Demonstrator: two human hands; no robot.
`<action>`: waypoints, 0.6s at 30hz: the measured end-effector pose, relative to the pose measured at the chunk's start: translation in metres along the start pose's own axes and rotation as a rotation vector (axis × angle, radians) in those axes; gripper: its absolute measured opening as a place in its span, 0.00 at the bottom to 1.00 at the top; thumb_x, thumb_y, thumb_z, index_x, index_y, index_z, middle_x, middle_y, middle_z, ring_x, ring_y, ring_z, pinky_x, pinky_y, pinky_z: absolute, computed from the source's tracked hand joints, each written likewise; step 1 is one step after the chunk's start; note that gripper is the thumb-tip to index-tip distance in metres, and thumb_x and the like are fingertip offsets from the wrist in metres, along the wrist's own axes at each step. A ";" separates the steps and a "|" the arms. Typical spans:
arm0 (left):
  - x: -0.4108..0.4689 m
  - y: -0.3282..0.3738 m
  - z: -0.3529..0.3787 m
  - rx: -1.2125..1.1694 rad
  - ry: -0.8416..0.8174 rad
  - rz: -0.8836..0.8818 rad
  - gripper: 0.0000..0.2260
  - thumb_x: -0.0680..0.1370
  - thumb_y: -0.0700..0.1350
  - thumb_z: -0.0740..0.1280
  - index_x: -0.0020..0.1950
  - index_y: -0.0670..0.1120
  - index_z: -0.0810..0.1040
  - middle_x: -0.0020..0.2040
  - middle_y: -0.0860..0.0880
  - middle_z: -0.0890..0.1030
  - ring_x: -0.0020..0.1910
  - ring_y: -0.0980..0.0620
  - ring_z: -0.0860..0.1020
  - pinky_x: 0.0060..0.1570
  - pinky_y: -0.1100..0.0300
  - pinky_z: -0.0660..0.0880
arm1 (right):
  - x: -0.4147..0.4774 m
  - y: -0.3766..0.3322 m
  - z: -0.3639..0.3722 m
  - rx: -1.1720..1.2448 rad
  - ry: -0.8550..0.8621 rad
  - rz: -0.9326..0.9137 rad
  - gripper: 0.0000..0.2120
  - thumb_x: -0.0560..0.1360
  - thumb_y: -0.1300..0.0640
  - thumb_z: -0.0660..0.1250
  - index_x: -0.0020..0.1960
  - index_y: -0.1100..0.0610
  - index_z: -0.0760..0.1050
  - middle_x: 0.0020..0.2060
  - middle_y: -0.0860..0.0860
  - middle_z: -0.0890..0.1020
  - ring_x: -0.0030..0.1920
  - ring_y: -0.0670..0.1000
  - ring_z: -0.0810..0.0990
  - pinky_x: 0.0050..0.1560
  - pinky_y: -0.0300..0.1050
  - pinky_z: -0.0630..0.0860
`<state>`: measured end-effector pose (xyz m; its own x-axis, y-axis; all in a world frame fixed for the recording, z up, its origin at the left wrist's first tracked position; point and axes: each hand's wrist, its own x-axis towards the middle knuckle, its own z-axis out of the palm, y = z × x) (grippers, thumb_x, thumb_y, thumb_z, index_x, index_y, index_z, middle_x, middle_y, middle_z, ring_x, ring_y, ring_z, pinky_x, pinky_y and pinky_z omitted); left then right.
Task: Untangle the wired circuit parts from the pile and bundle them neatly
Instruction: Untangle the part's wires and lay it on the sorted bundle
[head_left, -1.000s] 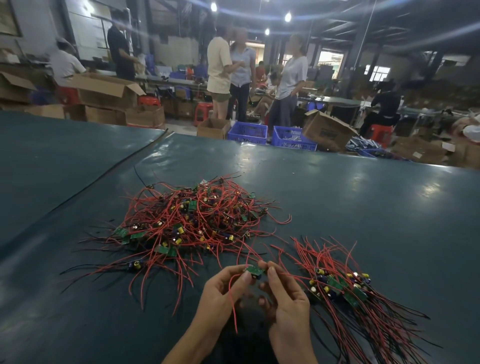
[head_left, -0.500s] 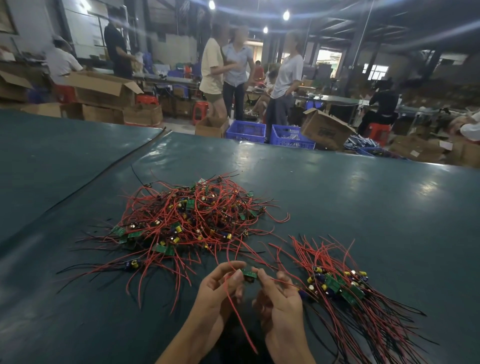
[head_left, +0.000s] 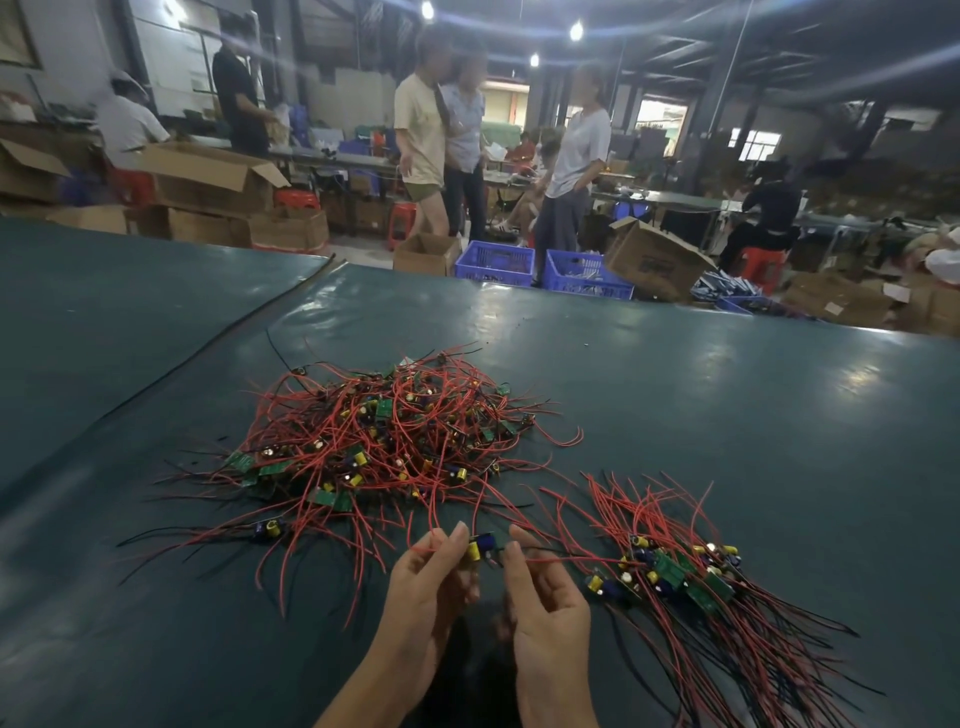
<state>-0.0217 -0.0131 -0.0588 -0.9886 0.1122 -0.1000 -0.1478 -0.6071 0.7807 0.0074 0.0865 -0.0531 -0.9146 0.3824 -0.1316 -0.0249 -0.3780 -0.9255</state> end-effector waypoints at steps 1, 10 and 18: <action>0.000 -0.001 0.000 0.030 -0.009 0.004 0.08 0.67 0.47 0.72 0.29 0.49 0.78 0.26 0.48 0.73 0.25 0.54 0.73 0.27 0.62 0.74 | -0.001 -0.001 0.001 -0.009 -0.005 -0.003 0.05 0.72 0.57 0.72 0.44 0.48 0.86 0.32 0.49 0.83 0.30 0.42 0.79 0.30 0.36 0.76; -0.006 -0.009 0.007 0.360 -0.082 0.152 0.15 0.70 0.57 0.68 0.31 0.48 0.74 0.27 0.48 0.73 0.27 0.53 0.73 0.28 0.63 0.71 | -0.004 -0.004 -0.003 -0.099 0.001 -0.022 0.07 0.75 0.63 0.69 0.40 0.57 0.83 0.34 0.51 0.85 0.35 0.46 0.84 0.33 0.37 0.79; -0.002 -0.010 0.001 0.534 -0.081 0.226 0.15 0.71 0.56 0.68 0.28 0.48 0.76 0.26 0.50 0.75 0.26 0.55 0.74 0.29 0.64 0.71 | 0.002 -0.007 -0.005 -0.105 0.024 0.033 0.05 0.71 0.55 0.72 0.38 0.51 0.85 0.34 0.51 0.85 0.34 0.48 0.83 0.39 0.47 0.80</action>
<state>-0.0182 -0.0063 -0.0655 -0.9858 0.0987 0.1360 0.1209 -0.1452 0.9820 0.0080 0.0941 -0.0482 -0.9043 0.3918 -0.1695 0.0482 -0.3006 -0.9525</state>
